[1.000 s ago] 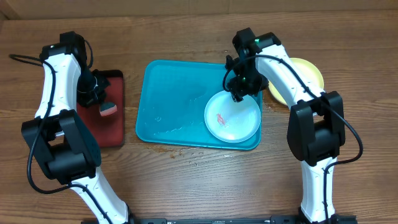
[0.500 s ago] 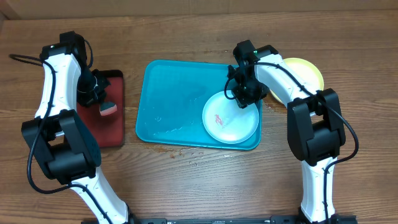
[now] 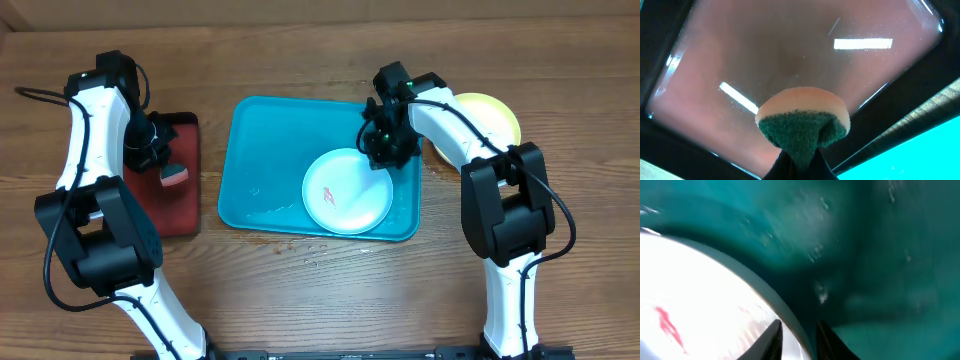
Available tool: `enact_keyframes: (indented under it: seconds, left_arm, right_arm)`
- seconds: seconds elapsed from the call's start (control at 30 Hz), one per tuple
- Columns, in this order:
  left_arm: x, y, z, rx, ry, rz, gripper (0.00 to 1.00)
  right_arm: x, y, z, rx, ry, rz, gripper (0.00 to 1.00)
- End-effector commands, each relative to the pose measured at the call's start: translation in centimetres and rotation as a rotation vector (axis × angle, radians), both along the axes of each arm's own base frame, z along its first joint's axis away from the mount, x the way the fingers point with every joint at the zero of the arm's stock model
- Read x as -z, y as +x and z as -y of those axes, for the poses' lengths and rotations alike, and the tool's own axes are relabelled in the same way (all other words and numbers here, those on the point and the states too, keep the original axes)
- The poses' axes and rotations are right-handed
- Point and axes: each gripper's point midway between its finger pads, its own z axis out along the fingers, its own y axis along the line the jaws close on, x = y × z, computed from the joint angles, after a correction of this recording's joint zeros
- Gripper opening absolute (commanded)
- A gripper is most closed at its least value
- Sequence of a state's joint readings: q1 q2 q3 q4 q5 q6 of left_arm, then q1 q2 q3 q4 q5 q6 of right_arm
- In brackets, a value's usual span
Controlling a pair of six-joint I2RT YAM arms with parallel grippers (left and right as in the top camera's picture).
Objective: Clean dirty plates on tray and stack at the side
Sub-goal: 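Grasp the white plate rim with the right gripper and pull it left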
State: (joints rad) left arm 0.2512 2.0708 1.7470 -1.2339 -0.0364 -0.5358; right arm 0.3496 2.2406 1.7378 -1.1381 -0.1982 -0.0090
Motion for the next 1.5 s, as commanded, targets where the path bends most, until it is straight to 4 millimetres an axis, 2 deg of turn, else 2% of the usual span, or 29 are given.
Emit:
enact_keyframes:
  seconds: [0.0, 0.13, 0.27, 0.37, 0.5, 0.6, 0.73, 0.83, 1.0, 1.13, 1.4, 1.47]
  left_arm:
    - [-1.0, -0.1, 0.1, 0.032, -0.004, 0.026, 0.04]
    - [-1.0, 0.2, 0.0, 0.032, -0.001, 0.036, 0.04]
    - [-1.0, 0.2, 0.0, 0.032, 0.000, 0.039, 0.04]
    - [-1.0, 0.2, 0.0, 0.032, 0.000, 0.038, 0.04]
    - [-1.0, 0.2, 0.0, 0.032, 0.000, 0.038, 0.04]
    - [-1.0, 0.2, 0.0, 0.032, 0.001, 0.039, 0.04]
    - [-1.0, 0.6, -0.3, 0.056, 0.014, 0.051, 0.04]
    - [-0.8, 1.2, -1.6, 0.081, 0.085, 0.066, 0.04]
    - [-0.2, 1.2, -2.4, 0.064, 0.093, 0.075, 0.04]
    - [1.3, 1.7, -3.3, 0.045, 0.103, 0.111, 0.04]
    - [2.9, 1.8, -3.0, 0.044, 0.082, 0.132, 0.04]
    - [2.9, 1.8, -3.3, 0.042, 0.101, 0.132, 0.13]
  right_arm:
    - [-0.1, -0.5, 2.0, 0.034, -0.125, -0.003, 0.25]
    - [0.0, -1.7, 2.4, 0.026, -0.135, -0.050, 0.26]
    - [0.0, -1.7, 1.1, 0.028, -0.073, -0.054, 0.24]
    - [0.0, -1.2, 0.1, 0.048, -0.035, -0.039, 0.15]
    - [0.1, -0.7, -0.2, 0.073, -0.028, -0.020, 0.11]
    - [0.1, -0.2, -0.4, 0.104, -0.022, -0.007, 0.04]
    - [0.2, 0.9, -0.8, 0.216, -0.010, 0.011, 0.04]
    - [0.2, 1.5, -1.3, 0.274, 0.004, 0.022, 0.04]
    - [0.1, 1.3, -2.9, 0.241, 0.019, 0.040, 0.04]
    - [0.1, 1.0, -4.8, 0.199, 0.034, 0.066, 0.04]
    - [-0.2, 0.9, -8.0, 0.157, 0.067, 0.116, 0.04]
    - [-0.2, 0.9, -8.3, 0.152, 0.063, 0.126, 0.04]
